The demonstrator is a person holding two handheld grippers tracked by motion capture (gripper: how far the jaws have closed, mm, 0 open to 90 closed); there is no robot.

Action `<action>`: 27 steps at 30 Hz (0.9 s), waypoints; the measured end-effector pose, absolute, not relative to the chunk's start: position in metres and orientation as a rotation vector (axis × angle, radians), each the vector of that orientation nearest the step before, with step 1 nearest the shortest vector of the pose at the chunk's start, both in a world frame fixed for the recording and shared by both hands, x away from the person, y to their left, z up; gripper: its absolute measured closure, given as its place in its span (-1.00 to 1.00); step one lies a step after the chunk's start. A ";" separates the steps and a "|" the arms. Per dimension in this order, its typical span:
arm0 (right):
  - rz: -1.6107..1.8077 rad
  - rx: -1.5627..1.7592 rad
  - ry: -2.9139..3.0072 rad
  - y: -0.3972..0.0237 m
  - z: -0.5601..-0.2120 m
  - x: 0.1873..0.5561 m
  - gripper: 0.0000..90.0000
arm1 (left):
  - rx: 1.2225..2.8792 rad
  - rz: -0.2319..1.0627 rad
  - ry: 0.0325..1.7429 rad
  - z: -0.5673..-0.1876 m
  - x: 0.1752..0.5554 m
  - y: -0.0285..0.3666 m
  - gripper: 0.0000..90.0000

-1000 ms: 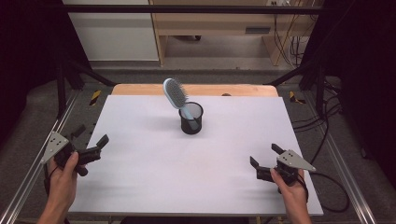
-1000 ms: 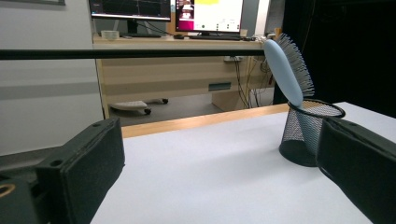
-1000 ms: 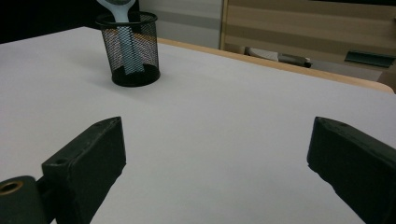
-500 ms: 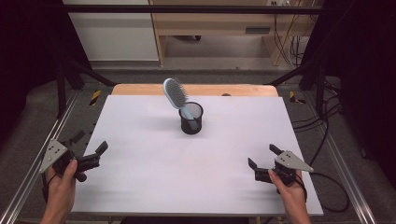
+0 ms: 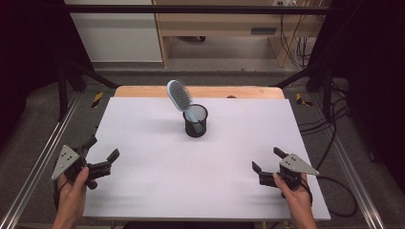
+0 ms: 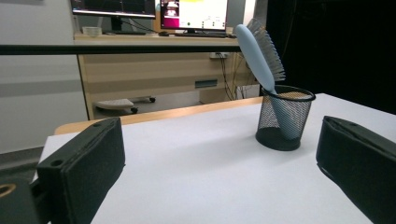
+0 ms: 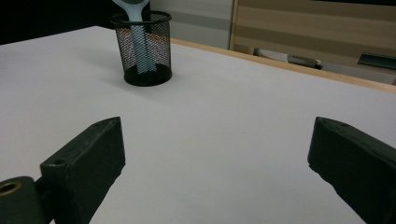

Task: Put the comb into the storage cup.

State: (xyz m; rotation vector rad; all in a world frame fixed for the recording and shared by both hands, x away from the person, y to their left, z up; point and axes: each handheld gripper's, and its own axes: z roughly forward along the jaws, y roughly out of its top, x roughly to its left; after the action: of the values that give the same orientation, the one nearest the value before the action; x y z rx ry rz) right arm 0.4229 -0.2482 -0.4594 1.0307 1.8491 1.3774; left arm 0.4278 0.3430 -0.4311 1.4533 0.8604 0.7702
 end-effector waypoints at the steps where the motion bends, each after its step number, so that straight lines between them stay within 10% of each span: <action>1: 1.376 1.029 1.849 -0.248 -0.459 0.423 -0.91 | 1.455 0.767 0.859 -0.432 0.428 0.343 -0.97; 27: 1.404 1.002 1.870 -0.242 -0.459 0.424 -0.91 | 1.530 0.711 0.855 -0.451 0.427 0.308 -0.97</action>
State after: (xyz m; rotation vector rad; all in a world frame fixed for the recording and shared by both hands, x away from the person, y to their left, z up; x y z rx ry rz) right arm 0.4244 -0.2422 -0.4594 1.0019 1.8699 1.4045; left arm 0.4272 0.3085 -0.4508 1.5300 0.8554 0.7110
